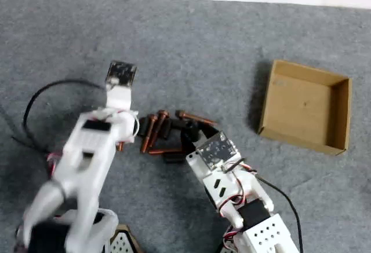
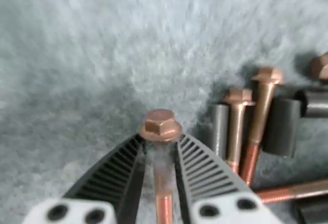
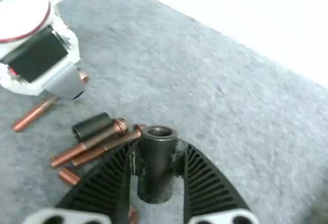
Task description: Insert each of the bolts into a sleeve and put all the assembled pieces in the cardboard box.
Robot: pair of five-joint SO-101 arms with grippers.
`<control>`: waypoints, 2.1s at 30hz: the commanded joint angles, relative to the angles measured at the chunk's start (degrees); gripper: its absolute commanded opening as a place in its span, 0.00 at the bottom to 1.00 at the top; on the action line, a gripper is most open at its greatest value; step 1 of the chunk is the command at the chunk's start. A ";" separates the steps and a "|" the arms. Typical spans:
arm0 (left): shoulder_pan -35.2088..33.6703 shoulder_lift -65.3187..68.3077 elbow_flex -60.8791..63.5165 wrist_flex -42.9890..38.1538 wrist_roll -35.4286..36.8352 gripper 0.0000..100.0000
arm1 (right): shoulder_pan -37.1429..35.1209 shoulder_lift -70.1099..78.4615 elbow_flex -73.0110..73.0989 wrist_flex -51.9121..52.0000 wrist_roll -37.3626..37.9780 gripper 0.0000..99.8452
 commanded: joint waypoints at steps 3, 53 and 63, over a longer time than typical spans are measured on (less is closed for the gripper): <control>0.66 -20.09 12.35 -11.34 0.00 0.00 | -3.38 -1.10 8.66 -2.33 -0.35 0.00; 17.01 -78.99 30.81 -7.65 46.59 0.01 | -8.92 -0.75 8.66 -2.07 -0.18 0.00; 16.75 -79.08 20.00 5.71 46.51 0.01 | -8.84 -0.75 8.57 -1.98 -0.18 0.00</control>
